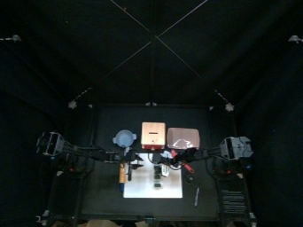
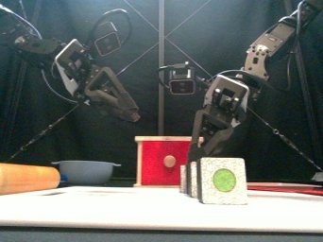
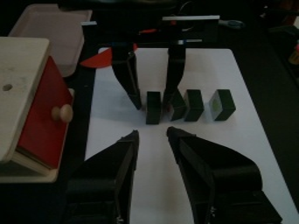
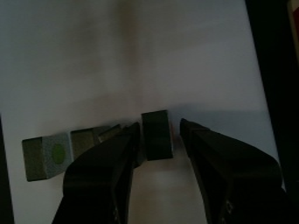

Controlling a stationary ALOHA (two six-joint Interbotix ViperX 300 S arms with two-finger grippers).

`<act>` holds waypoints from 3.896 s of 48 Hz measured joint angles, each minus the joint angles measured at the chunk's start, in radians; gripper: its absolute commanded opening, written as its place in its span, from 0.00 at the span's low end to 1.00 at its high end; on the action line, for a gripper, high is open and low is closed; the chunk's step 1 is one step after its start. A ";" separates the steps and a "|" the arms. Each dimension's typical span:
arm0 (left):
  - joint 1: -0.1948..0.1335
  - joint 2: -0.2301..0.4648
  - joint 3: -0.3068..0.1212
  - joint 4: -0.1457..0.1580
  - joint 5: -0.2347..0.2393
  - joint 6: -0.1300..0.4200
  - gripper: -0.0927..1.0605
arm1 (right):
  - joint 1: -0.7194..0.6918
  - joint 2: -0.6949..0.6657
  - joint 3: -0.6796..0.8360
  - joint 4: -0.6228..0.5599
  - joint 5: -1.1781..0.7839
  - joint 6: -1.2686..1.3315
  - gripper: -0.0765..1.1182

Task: Place sushi on board then cut the sushi with the knife then place the pieces on the plate
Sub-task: Place the 4 sushi pieces on the plate

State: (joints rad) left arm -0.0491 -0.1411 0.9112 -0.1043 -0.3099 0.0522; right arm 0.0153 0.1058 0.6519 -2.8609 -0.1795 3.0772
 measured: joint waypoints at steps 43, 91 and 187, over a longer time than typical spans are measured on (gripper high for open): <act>0.002 0.000 0.003 0.000 0.000 0.000 0.72 | -0.009 -0.032 0.000 0.018 -0.025 0.002 0.57; 0.006 0.000 0.011 0.000 0.000 0.002 0.72 | -0.466 -0.541 0.311 -0.095 -0.201 0.002 0.56; 0.008 0.000 0.015 -0.015 0.000 0.003 0.72 | -0.008 -0.272 0.150 -0.109 -0.064 0.003 0.82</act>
State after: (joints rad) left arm -0.0414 -0.1411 0.9265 -0.1197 -0.3099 0.0552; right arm 0.0077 -0.1657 0.8023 -2.9698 -0.2439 3.0802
